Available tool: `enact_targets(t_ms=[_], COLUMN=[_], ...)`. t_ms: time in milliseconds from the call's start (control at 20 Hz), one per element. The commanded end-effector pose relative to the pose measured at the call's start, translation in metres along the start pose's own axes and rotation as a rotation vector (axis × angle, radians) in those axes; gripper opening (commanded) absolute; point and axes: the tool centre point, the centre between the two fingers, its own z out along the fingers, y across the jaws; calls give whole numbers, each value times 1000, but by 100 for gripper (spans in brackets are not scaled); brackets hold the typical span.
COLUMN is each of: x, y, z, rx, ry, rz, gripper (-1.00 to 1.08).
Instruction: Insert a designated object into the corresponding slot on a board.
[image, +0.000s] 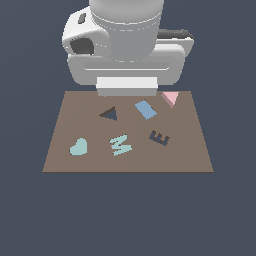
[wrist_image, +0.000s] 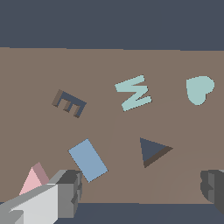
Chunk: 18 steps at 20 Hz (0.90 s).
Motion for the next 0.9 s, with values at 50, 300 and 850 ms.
enact_targets(t_ms=[50,300,850], x=[0,-4,-37], y=[0,-12,-90], z=[0,7,59], rx=[0,0,0], ry=[0,2,18], rz=[-1,-30,-239], gripper=[100,100,100])
